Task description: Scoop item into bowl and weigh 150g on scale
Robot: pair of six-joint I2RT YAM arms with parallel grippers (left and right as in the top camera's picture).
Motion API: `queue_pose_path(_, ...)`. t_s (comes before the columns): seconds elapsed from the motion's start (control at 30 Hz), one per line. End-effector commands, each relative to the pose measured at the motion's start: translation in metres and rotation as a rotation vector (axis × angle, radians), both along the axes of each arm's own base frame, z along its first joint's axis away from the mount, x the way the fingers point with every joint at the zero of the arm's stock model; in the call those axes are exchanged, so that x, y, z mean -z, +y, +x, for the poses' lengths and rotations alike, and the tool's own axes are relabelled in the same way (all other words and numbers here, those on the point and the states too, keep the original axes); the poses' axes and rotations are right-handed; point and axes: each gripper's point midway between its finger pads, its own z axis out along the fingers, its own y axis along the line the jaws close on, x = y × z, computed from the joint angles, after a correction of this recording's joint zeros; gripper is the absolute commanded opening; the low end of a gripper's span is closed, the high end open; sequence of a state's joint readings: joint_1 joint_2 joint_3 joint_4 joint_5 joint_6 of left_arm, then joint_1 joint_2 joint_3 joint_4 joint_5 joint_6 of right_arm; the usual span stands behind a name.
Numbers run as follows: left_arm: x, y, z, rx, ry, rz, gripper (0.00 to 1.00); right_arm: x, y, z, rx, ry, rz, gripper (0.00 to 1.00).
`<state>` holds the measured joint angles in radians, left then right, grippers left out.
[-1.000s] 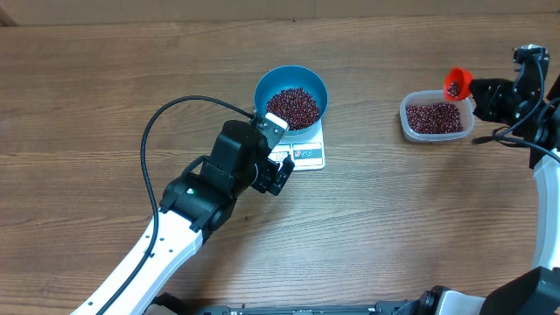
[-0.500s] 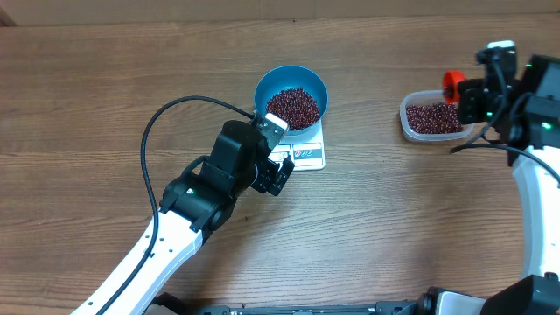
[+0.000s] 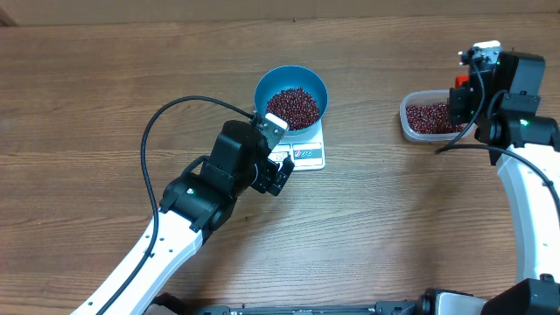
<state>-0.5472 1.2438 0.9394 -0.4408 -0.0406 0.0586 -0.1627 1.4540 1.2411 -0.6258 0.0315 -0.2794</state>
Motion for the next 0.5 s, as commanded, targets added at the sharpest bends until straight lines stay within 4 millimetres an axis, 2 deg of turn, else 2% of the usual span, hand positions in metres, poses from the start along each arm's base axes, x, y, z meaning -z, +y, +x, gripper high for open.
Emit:
queue_pose_path(0.0,-0.013,-0.003,0.005,0.011,-0.028,-0.011,1.0,-0.007,-0.006,-0.003,0.155,-0.021,0.15,0.04)
queue_pose_path(0.13,-0.013,-0.003,0.005,0.011,-0.028,-0.011,1.0,0.024,0.006,-0.008,0.216,0.081,0.295,0.04)
queue_pose_path(0.23,-0.013,-0.003,0.005,0.011,-0.028,-0.011,0.99,0.042,0.013,-0.004,0.243,0.123,0.376,0.04)
queue_pose_path(0.33,-0.013,-0.003,0.005,0.011,-0.028,-0.011,1.0,0.053,0.02,0.002,0.236,0.144,0.43,0.04)
queue_pose_path(0.47,-0.013,-0.003,0.005,0.011,-0.028,-0.012,1.0,0.067,0.02,0.007,0.253,0.169,0.446,0.04)
